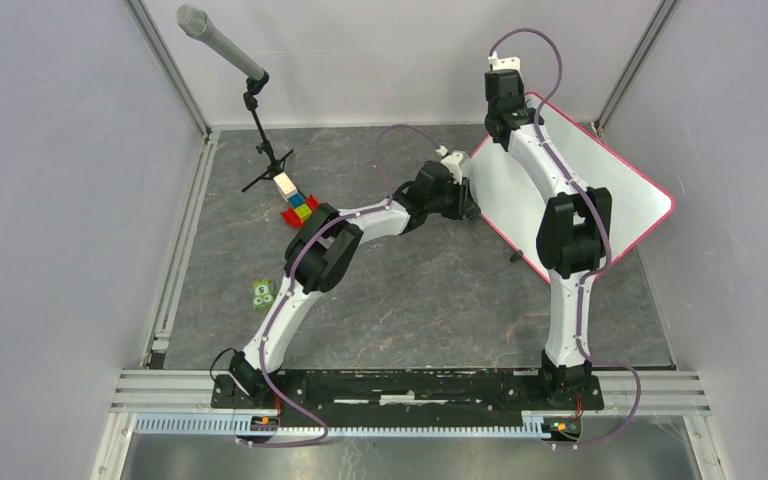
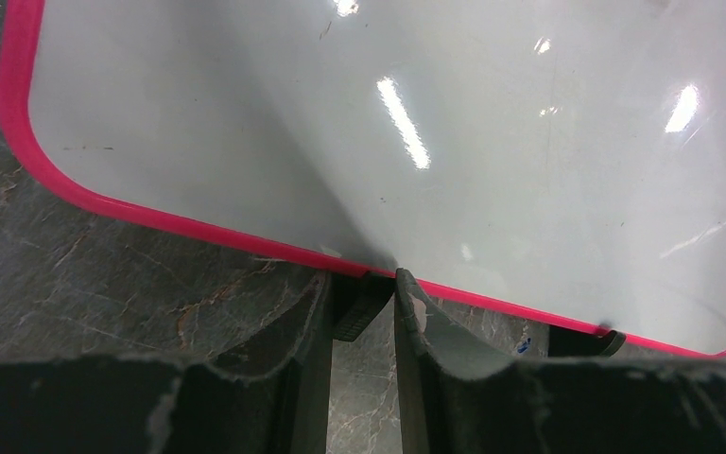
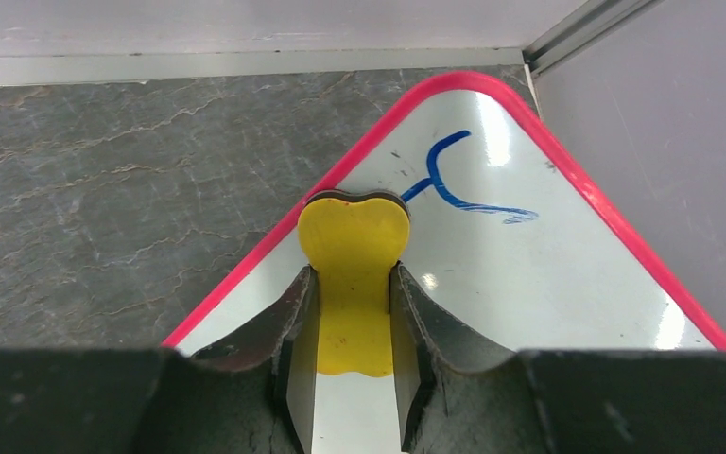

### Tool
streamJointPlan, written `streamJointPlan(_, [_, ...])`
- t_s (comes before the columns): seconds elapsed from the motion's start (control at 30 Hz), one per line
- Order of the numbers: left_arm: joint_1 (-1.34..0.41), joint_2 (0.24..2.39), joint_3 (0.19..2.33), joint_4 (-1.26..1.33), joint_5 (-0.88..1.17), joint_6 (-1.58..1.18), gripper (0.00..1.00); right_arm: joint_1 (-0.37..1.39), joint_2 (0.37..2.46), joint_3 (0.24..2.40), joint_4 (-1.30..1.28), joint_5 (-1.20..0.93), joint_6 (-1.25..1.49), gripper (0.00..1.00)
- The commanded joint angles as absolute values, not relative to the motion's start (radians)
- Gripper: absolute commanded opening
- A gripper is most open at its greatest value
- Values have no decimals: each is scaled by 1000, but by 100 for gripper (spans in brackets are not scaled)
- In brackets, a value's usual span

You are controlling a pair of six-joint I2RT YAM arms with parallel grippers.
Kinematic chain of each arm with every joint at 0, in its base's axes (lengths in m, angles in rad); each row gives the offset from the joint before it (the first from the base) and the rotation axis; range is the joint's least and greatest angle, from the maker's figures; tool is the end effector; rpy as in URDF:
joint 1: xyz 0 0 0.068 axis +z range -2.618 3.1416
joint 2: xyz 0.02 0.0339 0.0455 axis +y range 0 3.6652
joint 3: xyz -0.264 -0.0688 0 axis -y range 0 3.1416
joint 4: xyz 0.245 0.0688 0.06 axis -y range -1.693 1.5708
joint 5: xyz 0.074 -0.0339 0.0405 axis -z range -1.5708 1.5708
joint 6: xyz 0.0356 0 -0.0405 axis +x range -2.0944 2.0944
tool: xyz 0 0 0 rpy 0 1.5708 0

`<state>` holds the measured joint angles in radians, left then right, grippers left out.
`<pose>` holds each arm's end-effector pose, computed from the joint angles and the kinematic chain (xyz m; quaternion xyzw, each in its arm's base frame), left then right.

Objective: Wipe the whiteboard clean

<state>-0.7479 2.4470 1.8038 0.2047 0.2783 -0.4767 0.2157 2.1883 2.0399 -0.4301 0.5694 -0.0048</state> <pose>0.3987 -0.3832 0.1376 0.1867 0.8181 -0.4011 0.3674 0.5034 0.0906 0.2950 0.0400 0.8536 -0.1975 0.4803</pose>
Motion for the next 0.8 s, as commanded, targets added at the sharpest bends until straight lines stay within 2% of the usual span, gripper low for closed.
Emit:
streamJointPlan(0.0, [-770, 2479, 1838, 204, 285, -484, 24, 162, 2122, 2081, -439, 624, -4, 34])
streamJointPlan(0.33, [-772, 2479, 1838, 204, 285, -483, 23, 135, 2126, 2087, -443, 608, -34, 34])
streamJointPlan(0.77, [-771, 2480, 1839, 204, 285, -483, 23, 234, 2198, 2083, -451, 578, -46, 33])
